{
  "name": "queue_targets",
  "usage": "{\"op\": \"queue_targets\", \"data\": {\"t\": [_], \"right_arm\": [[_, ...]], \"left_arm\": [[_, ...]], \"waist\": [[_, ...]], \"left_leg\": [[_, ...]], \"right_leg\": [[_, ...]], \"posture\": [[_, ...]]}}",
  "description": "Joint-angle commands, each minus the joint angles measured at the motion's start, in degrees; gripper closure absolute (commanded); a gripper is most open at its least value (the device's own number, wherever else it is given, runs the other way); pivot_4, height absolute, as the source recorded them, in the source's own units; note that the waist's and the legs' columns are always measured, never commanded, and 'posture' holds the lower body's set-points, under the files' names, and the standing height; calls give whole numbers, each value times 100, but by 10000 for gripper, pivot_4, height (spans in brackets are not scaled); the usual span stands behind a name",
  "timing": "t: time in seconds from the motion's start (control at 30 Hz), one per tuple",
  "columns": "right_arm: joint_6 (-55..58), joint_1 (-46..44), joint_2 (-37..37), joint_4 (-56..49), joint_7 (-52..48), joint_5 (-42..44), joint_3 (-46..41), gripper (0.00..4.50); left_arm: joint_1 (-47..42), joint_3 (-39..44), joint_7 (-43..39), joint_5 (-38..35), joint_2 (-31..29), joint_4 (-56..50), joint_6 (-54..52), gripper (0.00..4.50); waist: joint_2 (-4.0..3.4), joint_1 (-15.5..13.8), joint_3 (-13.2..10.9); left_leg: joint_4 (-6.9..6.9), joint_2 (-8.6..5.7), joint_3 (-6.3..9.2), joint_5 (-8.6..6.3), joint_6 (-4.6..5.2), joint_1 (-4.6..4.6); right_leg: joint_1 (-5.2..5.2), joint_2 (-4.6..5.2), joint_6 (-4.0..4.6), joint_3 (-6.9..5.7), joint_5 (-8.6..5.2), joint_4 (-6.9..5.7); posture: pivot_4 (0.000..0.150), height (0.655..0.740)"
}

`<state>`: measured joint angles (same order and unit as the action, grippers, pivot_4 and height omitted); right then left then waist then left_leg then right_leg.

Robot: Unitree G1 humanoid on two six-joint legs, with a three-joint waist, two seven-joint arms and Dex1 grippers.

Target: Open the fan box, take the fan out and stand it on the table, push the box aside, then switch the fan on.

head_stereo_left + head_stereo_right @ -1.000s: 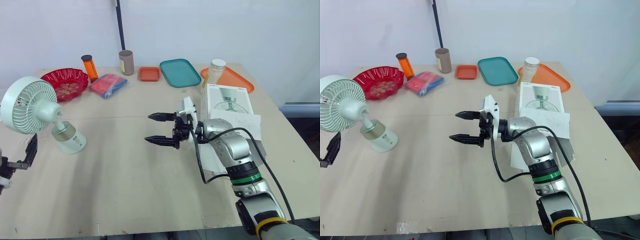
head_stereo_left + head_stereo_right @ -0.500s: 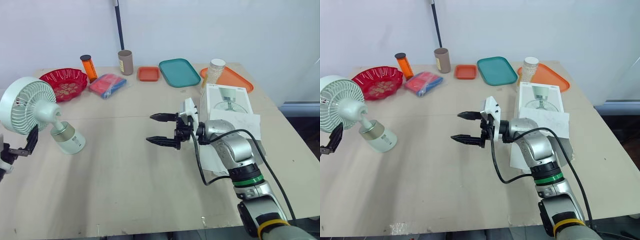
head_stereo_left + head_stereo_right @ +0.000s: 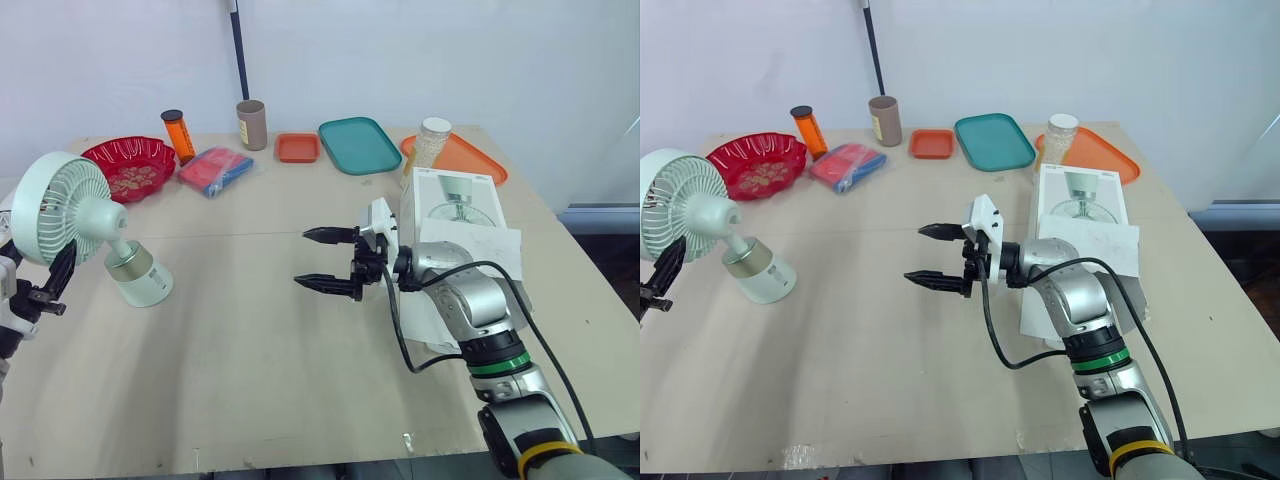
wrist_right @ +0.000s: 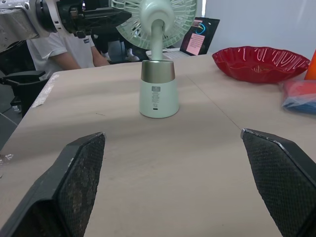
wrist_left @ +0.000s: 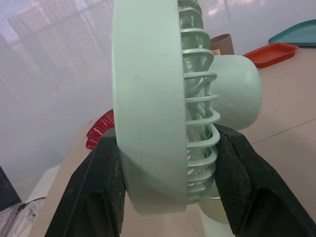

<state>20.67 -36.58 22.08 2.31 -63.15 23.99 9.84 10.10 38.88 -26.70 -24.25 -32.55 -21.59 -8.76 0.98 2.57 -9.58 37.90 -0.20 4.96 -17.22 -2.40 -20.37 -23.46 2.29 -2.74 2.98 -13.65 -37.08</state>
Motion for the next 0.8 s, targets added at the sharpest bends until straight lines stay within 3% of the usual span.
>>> {"op": "queue_targets", "data": {"t": [0.03, 0.17, 0.5, 0.8], "right_arm": [[-50, -7, 12, -262, 43, 28, -84, 0], [-65, -1, 3, -264, 70, 16, -69, 0], [44, -30, -9, -312, 230, -11, -54, 0], [278, -296, -177, -458, 606, -261, 185, 0]], "left_arm": [[49, 4, 13, -464, 86, -241, -359, 25255], [16, -71, 140, -1041, 217, -399, -838, 25255], [-319, -16, 489, -1584, 126, -995, -1183, 25255], [-906, -720, 1019, -1664, 108, -1714, -1722, 25255]], "waist": [[0, -1, 0], [1, -5, 0], [2, -39, -1], [17, -18, -9]], "left_leg": [[0, 0, 1, 0, 0, 0], [1, -1, 4, 0, 0, 0], [1, -4, 12, 3, -6, -2], [2, -2, 25, 10, -35, -22]], "right_leg": [[0, 0, 0, 0, 0, 0], [2, 3, 0, -2, 0, 0], [4, 3, 0, -8, 0, 1], [-14, 0, 0, -16, 0, 1]], "posture": [[1500, 7400], [1500, 7400], [1500, 7400], [1500, 7400]]}}
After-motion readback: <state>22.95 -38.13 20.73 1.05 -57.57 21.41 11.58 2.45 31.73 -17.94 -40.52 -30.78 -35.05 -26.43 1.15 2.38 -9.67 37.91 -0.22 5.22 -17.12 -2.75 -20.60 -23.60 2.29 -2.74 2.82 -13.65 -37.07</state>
